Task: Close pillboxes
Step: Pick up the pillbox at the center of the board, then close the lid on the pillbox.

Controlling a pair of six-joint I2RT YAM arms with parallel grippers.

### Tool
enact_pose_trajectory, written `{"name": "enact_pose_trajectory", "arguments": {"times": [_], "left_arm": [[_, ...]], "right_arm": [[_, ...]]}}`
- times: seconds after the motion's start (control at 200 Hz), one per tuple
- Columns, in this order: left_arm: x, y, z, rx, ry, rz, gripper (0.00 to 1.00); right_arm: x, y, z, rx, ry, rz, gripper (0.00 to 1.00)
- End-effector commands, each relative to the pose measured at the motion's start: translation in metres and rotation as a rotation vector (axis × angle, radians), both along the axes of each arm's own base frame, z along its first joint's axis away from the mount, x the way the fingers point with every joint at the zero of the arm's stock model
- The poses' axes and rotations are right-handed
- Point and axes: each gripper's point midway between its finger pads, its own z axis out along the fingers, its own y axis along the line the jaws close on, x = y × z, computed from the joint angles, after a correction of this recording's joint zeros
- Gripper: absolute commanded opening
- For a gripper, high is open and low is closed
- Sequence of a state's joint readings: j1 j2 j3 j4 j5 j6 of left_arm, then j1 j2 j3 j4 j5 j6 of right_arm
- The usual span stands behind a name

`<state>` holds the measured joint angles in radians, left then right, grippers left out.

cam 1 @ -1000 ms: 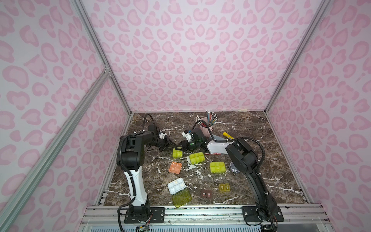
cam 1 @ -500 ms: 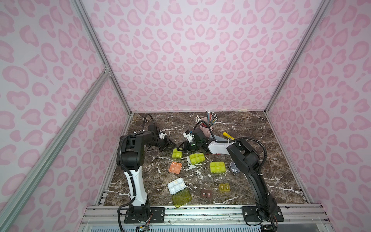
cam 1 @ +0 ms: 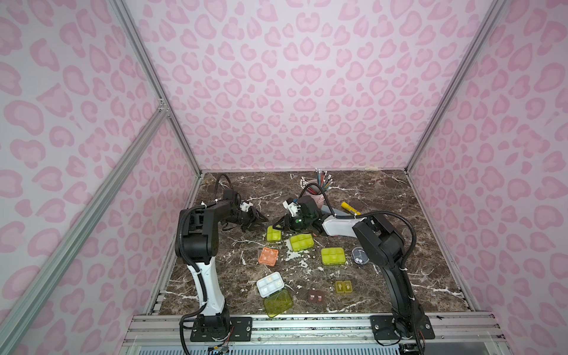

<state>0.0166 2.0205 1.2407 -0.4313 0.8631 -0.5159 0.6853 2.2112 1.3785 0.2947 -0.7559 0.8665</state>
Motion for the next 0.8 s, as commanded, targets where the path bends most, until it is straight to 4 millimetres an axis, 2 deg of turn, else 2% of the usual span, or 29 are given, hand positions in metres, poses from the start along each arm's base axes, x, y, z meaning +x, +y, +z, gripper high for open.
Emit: {"name": "enact_pose_trajectory", "arguments": {"times": [0.0, 0.155, 0.36, 0.465, 0.57, 0.665, 0.795], "left_arm": [[0.003, -0.001, 0.019, -0.026, -0.045, 0.001, 0.47], [0.005, -0.005, 0.050, -0.062, -0.116, 0.002, 0.56], [-0.003, -0.019, 0.103, -0.193, -0.266, -0.013, 0.68], [-0.012, -0.032, 0.131, -0.232, -0.337, -0.067, 0.72], [-0.025, -0.055, 0.158, -0.276, -0.397, -0.144, 0.73], [-0.037, -0.068, 0.171, -0.282, -0.429, -0.192, 0.73], [-0.043, -0.069, 0.179, -0.281, -0.441, -0.188, 0.73]], "right_arm": [[0.005, -0.008, 0.008, 0.025, -0.026, -0.029, 0.23], [0.010, -0.020, 0.027, 0.057, -0.045, -0.057, 0.23], [0.015, -0.041, 0.073, 0.189, -0.064, -0.094, 0.23], [0.014, -0.048, 0.105, 0.265, -0.086, -0.085, 0.23], [0.011, -0.051, 0.130, 0.314, -0.107, -0.064, 0.23], [0.006, -0.055, 0.150, 0.354, -0.125, -0.054, 0.23], [-0.001, -0.060, 0.171, 0.395, -0.142, -0.034, 0.23]]}}
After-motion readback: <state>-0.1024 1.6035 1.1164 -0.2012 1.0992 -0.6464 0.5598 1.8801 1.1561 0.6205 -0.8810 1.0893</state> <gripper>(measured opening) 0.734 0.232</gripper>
